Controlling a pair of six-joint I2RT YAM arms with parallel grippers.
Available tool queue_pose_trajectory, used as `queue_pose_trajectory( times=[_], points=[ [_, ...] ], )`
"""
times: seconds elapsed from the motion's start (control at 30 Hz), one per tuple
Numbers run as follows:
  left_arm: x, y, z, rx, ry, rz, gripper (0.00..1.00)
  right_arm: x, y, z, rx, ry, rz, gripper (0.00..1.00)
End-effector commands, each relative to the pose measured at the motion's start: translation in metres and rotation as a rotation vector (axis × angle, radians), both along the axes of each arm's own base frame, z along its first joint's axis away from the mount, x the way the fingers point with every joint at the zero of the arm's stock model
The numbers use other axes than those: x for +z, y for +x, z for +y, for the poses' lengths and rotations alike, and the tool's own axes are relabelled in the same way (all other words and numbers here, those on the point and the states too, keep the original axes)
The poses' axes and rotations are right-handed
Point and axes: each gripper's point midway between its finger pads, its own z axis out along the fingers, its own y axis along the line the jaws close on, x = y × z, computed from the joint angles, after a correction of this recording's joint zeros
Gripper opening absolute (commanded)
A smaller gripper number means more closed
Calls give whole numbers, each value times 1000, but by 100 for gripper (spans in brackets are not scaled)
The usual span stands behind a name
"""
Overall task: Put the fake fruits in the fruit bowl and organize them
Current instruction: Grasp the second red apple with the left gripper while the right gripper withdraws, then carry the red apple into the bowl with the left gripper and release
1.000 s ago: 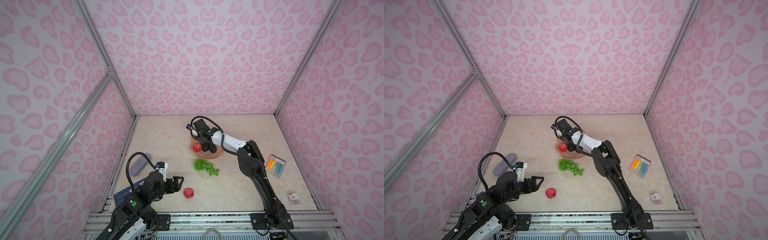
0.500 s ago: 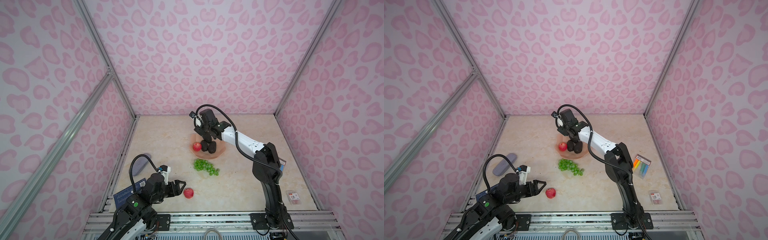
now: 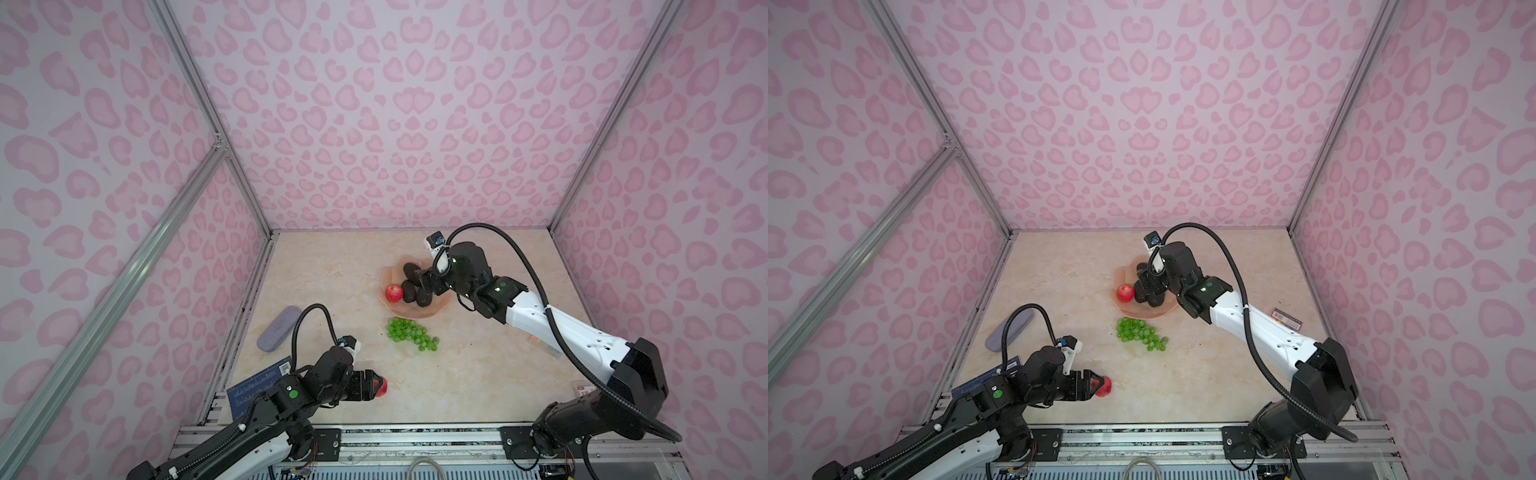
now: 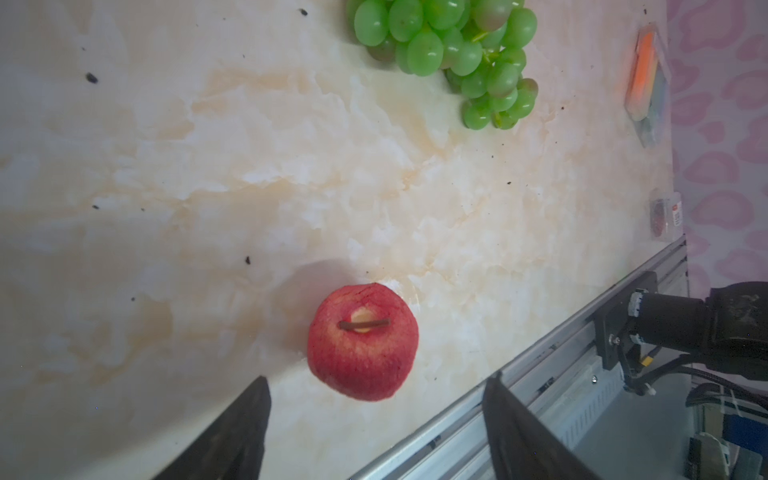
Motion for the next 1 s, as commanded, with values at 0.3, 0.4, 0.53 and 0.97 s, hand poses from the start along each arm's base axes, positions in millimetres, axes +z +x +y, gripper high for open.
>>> queue_pose_trajectory(
  times=[0.3,0.4,0.53,0.97],
  points=[
    [-17,20,-12,5,46,-43,82,7,-25,-45,-119,192,63,93],
    [-20,23,-16,0,56,-44,79,6,-25,-51,-134,194,71,94],
    [-26,25,-19,2,67,-28,68,7,-26,-54,-141,208,69,94],
    [37,58,-24,31,52,-240,47,-2,-25,-59,-159,238,87,94]
  ],
)
